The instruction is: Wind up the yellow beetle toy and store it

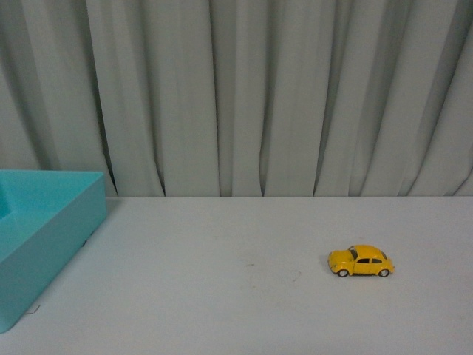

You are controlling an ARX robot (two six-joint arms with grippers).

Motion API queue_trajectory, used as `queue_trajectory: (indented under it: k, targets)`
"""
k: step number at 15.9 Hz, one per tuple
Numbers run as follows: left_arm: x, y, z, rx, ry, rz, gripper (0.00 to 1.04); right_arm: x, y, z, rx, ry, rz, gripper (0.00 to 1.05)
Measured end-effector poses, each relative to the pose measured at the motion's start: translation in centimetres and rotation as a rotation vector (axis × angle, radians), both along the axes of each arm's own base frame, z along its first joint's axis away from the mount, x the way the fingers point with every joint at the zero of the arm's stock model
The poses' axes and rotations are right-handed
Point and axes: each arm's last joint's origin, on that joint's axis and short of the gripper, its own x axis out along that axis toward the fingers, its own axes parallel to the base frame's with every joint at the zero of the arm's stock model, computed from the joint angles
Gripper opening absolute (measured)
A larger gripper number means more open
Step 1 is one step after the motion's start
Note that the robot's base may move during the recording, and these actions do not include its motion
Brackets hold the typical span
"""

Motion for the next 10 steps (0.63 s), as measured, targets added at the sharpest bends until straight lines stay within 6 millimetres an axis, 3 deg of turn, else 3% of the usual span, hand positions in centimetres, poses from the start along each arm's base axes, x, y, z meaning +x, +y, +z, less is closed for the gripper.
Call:
queue_trajectory:
  k: [10]
  targets:
    - [0.01, 0.00, -0.01, 0.000, 0.002, 0.000, 0.98, 0.00, 0.00, 0.01, 0.000, -0.001, 0.000, 0.98]
